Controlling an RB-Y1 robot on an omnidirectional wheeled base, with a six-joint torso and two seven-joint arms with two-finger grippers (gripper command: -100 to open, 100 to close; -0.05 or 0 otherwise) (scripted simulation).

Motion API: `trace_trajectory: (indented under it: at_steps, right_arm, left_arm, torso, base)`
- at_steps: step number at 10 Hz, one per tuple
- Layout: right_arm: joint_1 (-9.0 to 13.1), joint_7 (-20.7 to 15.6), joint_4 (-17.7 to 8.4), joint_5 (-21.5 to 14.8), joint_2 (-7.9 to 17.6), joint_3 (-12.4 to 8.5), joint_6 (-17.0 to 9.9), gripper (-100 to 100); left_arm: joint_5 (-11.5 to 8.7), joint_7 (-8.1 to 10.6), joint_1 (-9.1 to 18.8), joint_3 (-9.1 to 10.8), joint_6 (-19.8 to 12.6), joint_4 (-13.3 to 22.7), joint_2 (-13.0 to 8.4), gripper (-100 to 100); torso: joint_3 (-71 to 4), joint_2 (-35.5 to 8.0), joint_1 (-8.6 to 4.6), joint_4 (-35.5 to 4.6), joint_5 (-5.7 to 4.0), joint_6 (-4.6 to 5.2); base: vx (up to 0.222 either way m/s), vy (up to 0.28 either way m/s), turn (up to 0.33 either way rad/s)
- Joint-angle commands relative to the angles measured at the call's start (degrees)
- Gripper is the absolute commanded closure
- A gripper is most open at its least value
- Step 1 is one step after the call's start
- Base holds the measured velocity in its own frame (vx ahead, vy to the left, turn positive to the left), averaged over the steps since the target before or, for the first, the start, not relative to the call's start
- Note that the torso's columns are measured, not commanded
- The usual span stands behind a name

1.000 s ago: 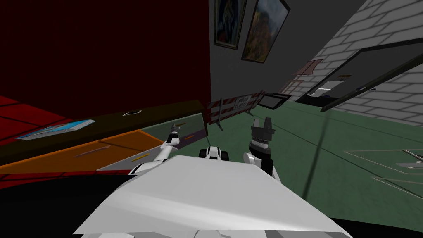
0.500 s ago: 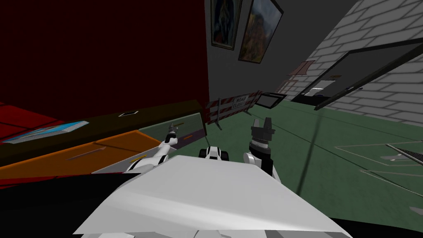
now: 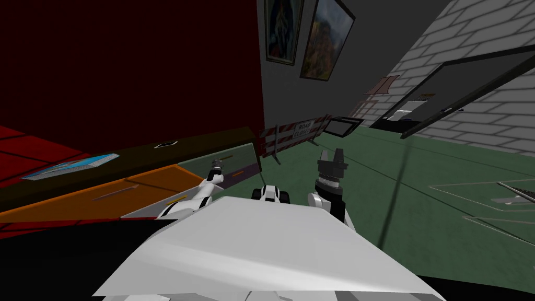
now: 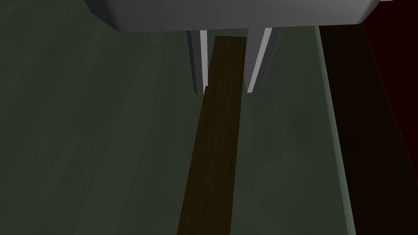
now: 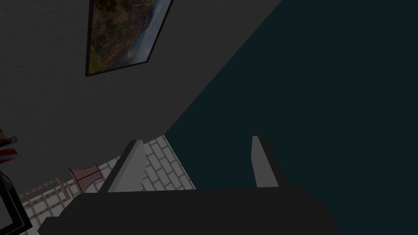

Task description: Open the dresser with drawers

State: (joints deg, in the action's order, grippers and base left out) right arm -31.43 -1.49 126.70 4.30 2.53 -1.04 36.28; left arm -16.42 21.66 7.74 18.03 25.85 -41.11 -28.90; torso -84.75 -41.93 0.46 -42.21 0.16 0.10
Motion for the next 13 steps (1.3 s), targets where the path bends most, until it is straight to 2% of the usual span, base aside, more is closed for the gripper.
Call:
trace_trajectory:
  at_steps: [1, 2, 3, 4, 6, 7, 8, 9, 10, 11, 12, 13]
  right_arm:
    - [0.00, 0.00, 0.00, 0.00, 0.00, 0.00, 0.00, 0]
    - [0.00, 0.00, 0.00, 0.00, 0.00, 0.00, 0.00, 0]
    - [0.01, 0.00, 0.00, 0.00, 0.00, 0.00, 0.00, 0]
    - [-0.01, 0.00, 0.00, 0.00, 0.00, 0.00, 0.00, 0]
    - [0.01, 0.00, 0.00, 0.00, -0.01, 0.01, 0.00, 0]
    - [0.01, 0.00, 0.00, 0.00, -0.01, 0.01, 0.00, 0]
    - [0.00, 0.00, 0.00, 0.00, 0.00, 0.00, 0.00, 0]
    - [0.00, 0.00, 0.00, 0.00, 0.00, 0.00, 0.00, 0]
    - [0.00, 0.00, 0.00, 0.00, 0.00, 0.00, 0.00, 0]
    - [0.00, 0.00, 0.00, 0.00, 0.00, 0.00, 0.00, 0]
    - [0.01, 0.00, 0.00, 0.00, 0.00, 0.00, 0.00, 0]
    - [0.00, 0.00, 0.00, 0.00, 0.00, 0.00, 0.00, 0]
  left_arm:
    - [0.91, -1.78, -2.16, -0.90, -0.93, -3.99, 3.33, 100]
    - [0.91, -1.78, -2.16, -0.90, -0.93, -5.59, 3.33, 100]
    - [1.70, -3.52, -4.99, -1.63, -2.37, -8.29, 5.98, 100]
    - [1.70, -3.52, -4.99, -1.63, -2.37, -11.16, 6.64, 100]
    - [1.70, -3.52, -4.99, -1.63, -2.37, -11.16, 6.64, 100]
    - [2.49, -5.25, -7.82, -2.35, -3.81, -14.89, 9.33, 100]
    - [2.49, -5.25, -7.82, -2.35, -3.81, -16.73, 9.96, 100]
    - [3.28, -6.99, -9.98, -3.07, -5.26, -18.44, 11.50, 100]
    - [3.28, -6.99, -10.66, -3.07, -5.26, -21.15, 12.59, 100]
    - [3.28, -6.99, -10.66, -3.07, -5.26, -22.30, 13.27, 100]
    - [4.07, -8.73, -12.49, -3.79, -6.70, -23.89, 14.81, 100]
    - [4.07, -8.73, -12.86, -3.79, -6.70, -24.46, 16.10, 100]
  torso:
    - [-0.01, 0.05, 0.16, 0.18, 0.24, -0.05]
    - [-0.04, 0.11, 0.22, 0.23, 0.30, -0.04]
    - [-0.07, 0.19, 0.11, 0.17, 0.22, 0.11]
    - [-0.12, 0.25, 0.08, 0.25, 0.24, 0.01]
    - [-0.06, 0.19, -0.11, 0.28, 0.31, 0.30]
    - [-0.09, 0.23, -0.14, 0.29, 0.32, 0.31]
    - [-0.14, 0.32, 0.06, 0.42, 0.45, 0.14]
    - [-0.19, 0.38, 0.10, 0.42, 0.46, 0.19]
    - [-0.17, 0.36, 0.18, 0.54, 0.54, -0.06]
    - [-0.15, 0.33, 0.20, 0.55, 0.60, 0.07]
    - [-0.10, 0.27, 0.00, 0.51, 0.57, 0.27]
    - [-0.15, 0.38, 0.09, 0.59, 0.59, 0.12]
  base:
    - [0.050, 0.094, 0.077]
    - [0.018, 0.032, 0.029]
    - [0.053, 0.061, 0.155]
    - [0.060, 0.076, 0.102]
    - [0.007, 0.024, -0.008]
    - [0.035, 0.066, 0.108]
    - [0.050, 0.070, 0.107]
    - [0.074, 0.077, 0.159]
    - [0.065, 0.067, 0.092]
    - [0.029, 0.040, 0.024]
    - [0.055, 0.073, 0.148]
    - [0.055, 0.064, 0.068]
